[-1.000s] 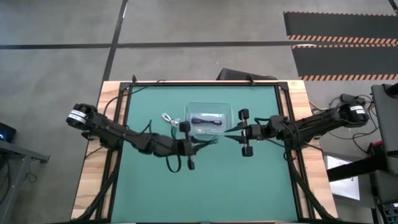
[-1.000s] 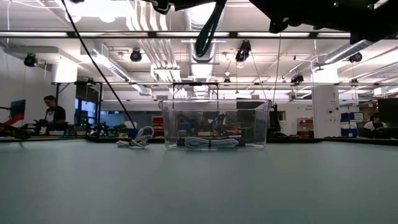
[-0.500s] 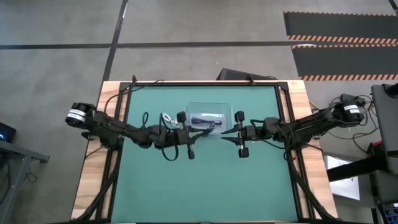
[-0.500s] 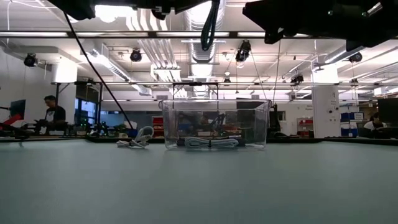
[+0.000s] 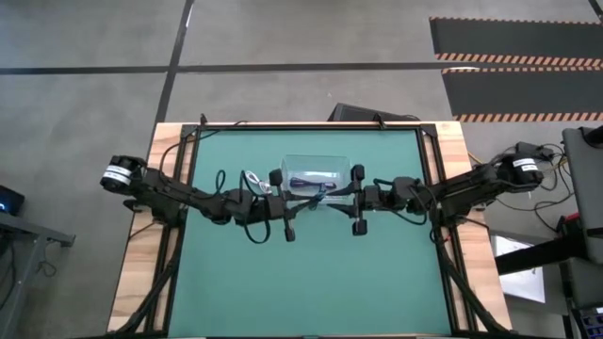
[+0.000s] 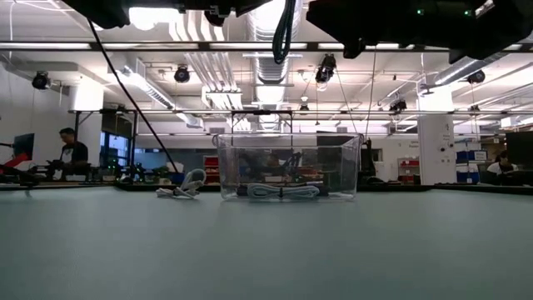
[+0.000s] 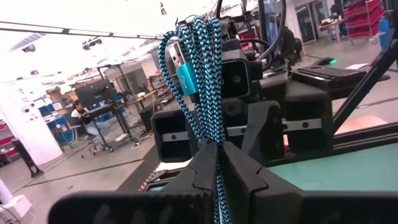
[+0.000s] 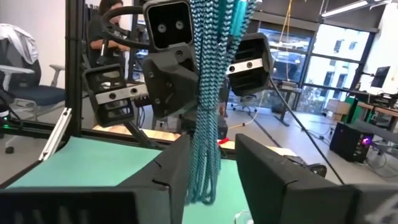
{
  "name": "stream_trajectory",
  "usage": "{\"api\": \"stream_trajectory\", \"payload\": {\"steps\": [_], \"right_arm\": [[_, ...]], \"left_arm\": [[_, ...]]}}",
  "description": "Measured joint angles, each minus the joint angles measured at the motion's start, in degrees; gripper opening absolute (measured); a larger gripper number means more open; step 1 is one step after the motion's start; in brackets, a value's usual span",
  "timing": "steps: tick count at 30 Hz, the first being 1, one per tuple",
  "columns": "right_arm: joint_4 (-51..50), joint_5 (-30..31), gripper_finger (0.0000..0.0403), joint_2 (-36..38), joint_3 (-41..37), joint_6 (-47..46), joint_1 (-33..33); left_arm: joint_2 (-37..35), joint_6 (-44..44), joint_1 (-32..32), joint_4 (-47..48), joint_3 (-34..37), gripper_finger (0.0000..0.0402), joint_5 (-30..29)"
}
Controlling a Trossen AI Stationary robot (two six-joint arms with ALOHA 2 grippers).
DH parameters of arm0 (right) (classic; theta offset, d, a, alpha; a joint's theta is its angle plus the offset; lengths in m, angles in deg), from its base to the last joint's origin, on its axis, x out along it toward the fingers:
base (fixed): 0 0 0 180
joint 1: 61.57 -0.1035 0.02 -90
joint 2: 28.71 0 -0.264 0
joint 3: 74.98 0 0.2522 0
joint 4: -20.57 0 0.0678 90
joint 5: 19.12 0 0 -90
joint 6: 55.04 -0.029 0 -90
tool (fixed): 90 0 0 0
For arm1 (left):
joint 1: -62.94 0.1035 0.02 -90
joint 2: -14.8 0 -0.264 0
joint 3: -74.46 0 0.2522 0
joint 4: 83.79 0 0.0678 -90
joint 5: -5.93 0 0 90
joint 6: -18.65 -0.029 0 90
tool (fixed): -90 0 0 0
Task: Pick and place USB-C Cables
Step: Put the blue charger cable into the transparent container
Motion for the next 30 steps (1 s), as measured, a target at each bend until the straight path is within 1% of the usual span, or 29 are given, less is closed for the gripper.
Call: {"api": "stream_trajectory", "payload": {"steps": [7, 10, 13, 20, 30], "right_arm": [[-0.05, -0.01, 0.0164, -4.06, 3.90, 0.14, 0.00], [-0.05, -0.02, 0.0174, -5.07, 4.76, 0.30, 0.00], [-0.07, -0.02, 0.0174, -5.58, 5.56, 0.47, 0.00], [-0.04, 0.00, 0.0148, -6.60, 6.99, 1.01, 0.00], [0.23, 0.15, 0.0072, -6.53, 6.99, 1.99, 0.36]], "left_arm": [[0.00, 0.00, 0.11, -0.02, 0.07, 0.0000, -0.01], [0.00, 0.00, 0.11, -0.02, 0.08, 0.0000, -0.02], [0.02, 0.00, 0.13, -0.01, 0.15, 0.0000, -0.02], [0.07, 0.00, 0.58, 0.05, 0.31, 0.0000, -0.02], [0.07, 0.05, 0.60, 0.01, 0.35, 0.0000, 0.00]]}}
